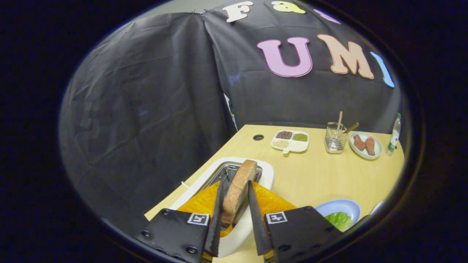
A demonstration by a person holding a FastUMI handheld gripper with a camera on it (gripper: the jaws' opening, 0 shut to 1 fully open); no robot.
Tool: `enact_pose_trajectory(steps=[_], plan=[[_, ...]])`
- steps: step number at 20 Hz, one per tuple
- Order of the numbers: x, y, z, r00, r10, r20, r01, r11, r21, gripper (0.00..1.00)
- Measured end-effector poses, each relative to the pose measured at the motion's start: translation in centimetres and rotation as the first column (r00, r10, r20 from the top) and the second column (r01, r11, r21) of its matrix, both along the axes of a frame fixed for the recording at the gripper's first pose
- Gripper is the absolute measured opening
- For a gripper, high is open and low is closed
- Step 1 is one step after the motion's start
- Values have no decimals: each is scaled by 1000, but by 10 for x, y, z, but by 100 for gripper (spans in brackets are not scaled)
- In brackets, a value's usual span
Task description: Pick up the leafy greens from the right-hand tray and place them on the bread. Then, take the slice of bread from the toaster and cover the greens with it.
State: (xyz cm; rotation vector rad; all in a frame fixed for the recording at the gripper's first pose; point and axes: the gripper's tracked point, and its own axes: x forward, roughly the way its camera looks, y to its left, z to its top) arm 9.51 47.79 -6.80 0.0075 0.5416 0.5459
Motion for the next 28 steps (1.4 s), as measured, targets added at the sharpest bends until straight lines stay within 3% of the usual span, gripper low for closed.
enact_pose_trajectory(steps=[1, 8, 19, 28], plan=[[7, 7, -10, 1000, -6, 5, 6, 1000, -5, 18], [1, 3, 14, 998, -13, 59, 12, 1000, 18, 8], [-23, -56, 95, 988, -38, 148, 13, 985, 170, 8], [-44, -128, 76, 995, -72, 66, 51, 961, 273, 8]])
